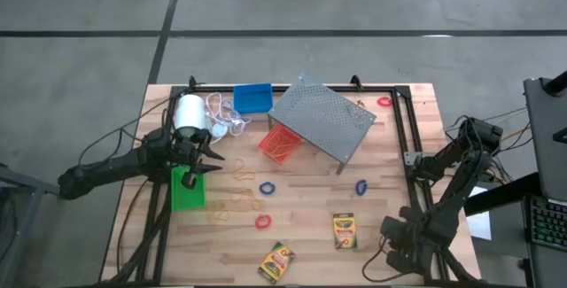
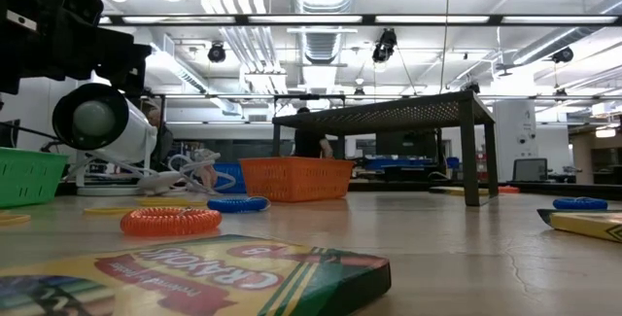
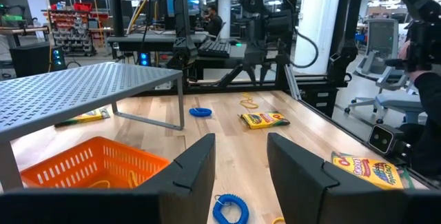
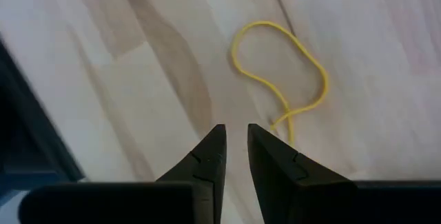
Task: Pick & Place Office Desk Supplies
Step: Put the yellow rubber band into the orange bin
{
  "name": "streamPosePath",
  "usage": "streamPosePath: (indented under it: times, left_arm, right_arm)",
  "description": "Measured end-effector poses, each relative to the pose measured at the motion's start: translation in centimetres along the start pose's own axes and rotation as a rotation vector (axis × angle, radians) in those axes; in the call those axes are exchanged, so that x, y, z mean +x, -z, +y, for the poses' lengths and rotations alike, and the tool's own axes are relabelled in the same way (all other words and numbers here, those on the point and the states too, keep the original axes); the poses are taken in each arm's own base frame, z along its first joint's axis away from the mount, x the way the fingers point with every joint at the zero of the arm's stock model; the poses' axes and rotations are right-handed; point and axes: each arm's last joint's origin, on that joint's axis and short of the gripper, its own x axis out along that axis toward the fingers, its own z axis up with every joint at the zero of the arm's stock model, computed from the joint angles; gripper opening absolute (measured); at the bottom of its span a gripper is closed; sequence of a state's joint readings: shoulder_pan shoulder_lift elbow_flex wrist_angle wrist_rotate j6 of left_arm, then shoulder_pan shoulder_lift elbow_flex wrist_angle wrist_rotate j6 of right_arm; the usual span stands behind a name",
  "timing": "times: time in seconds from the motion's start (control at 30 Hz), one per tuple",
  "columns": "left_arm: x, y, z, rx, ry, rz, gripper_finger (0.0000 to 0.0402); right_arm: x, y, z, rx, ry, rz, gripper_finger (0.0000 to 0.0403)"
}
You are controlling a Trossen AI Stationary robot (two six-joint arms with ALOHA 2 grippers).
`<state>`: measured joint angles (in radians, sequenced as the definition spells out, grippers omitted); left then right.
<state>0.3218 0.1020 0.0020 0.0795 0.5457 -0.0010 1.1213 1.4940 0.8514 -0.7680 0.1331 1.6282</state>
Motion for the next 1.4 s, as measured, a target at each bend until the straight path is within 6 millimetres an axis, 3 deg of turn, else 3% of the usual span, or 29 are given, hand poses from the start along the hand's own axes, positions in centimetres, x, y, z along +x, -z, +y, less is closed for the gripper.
streamPosePath:
  times: [0.37, 0.97, 1.4]
  left_arm:
    - [0.0, 0.0, 0.0, 0.0, 0.0, 0.0, 0.0134]
    - [0.0, 0.0, 0.0, 0.0, 0.0, 0.0, 0.0134]
    - [0.0, 0.0, 0.0, 0.0, 0.0, 0.0, 0.0134]
  right_arm:
    - [1.4, 0.2, -0.7, 0.044, -0.031, 0.013, 0.0077]
    - [3.5, 0.3, -3.0, 0.06, 0.022, 0.006, 0.0072]
    - [3.4, 0.3, -2.7, -0.005, 0.005, 0.011, 0.0024]
